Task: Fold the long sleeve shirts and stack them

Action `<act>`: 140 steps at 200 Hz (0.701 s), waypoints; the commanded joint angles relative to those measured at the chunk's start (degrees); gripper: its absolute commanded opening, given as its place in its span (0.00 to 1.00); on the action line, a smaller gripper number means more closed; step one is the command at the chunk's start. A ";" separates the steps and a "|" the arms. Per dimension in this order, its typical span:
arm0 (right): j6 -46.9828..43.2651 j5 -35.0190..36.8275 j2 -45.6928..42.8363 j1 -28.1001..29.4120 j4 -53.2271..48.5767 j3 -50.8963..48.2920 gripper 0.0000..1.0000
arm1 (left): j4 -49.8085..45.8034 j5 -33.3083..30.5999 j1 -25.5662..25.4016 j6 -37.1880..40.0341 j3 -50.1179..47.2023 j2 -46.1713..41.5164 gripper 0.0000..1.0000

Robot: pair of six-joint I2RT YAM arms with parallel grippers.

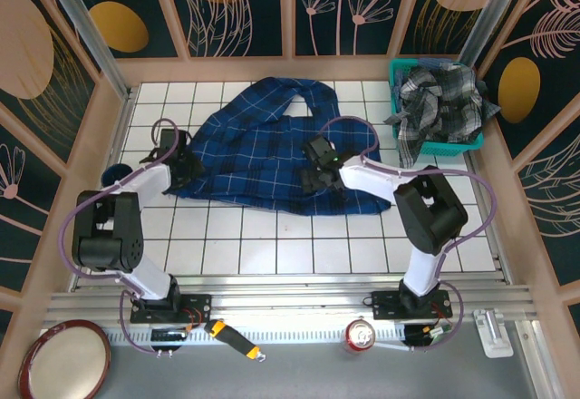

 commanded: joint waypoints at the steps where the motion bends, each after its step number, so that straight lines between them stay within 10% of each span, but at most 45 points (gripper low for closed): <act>1: 4.38 3.87 -3.93 -0.44 -5.67 -3.72 0.96 | 1.01 -3.29 0.35 -1.06 -1.99 1.50 0.22; 140: 21.83 2.88 -35.58 -15.25 -6.29 -28.09 0.93 | -0.33 -8.36 2.50 -0.85 -1.95 3.90 0.19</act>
